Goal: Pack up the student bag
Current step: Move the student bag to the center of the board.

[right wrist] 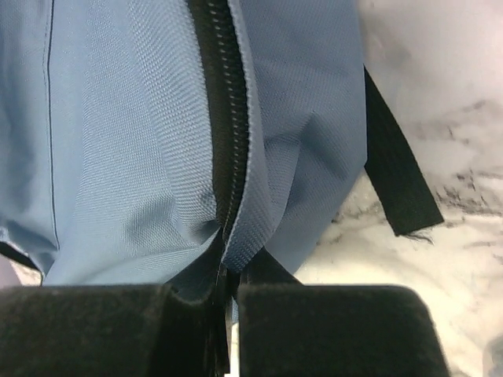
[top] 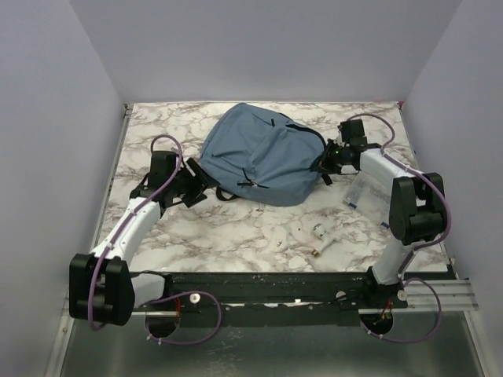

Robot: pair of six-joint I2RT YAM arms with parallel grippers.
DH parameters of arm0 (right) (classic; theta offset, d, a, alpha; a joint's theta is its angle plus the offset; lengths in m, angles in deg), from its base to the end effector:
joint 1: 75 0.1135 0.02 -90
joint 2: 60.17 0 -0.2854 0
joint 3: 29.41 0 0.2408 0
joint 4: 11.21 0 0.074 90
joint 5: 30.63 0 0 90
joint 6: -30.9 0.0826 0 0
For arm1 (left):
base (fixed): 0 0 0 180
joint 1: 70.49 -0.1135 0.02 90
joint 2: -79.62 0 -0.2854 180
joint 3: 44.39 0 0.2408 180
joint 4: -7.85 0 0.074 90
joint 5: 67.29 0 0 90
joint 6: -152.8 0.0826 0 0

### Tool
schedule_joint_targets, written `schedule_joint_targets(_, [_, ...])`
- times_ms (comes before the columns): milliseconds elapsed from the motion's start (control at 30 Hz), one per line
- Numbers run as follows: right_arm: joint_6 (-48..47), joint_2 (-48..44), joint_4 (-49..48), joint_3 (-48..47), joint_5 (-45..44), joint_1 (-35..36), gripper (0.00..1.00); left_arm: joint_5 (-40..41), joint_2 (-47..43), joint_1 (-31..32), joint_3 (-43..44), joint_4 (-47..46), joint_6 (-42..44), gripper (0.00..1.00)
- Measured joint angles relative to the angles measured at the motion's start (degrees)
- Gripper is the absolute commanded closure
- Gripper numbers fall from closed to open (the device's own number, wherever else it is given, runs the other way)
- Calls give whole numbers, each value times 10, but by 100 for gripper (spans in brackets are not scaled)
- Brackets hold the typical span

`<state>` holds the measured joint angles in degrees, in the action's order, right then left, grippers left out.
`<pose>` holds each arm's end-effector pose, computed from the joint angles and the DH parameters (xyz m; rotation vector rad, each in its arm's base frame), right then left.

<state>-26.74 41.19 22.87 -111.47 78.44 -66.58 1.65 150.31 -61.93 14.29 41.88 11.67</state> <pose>0.3860 0.0844 0.1917 0.3930 2.5420 0.7005 0.2586 -0.0689 0.2240 -0.7333 2.3994 -0.9059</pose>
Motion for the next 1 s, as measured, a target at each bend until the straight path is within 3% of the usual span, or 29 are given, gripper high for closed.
schedule_joint_targets(267, [1,69,-1,-92,-41,56,99,-9,-104,0,5,3,61,19])
schedule_joint_targets(467, [69,140,-55,-148,-37,111,99,-28,-149,0,12,3,78,18])
schedule_joint_targets(767, [11,345,-39,-469,-26,173,98,-52,-159,0,12,3,79,18])
schedule_joint_targets(867, [-12,350,-41,-479,-19,185,86,-55,-160,0,12,2,79,18])
schedule_joint_targets(1000, [-25,352,-16,-489,-21,191,45,-65,-161,1,12,-1,72,16])
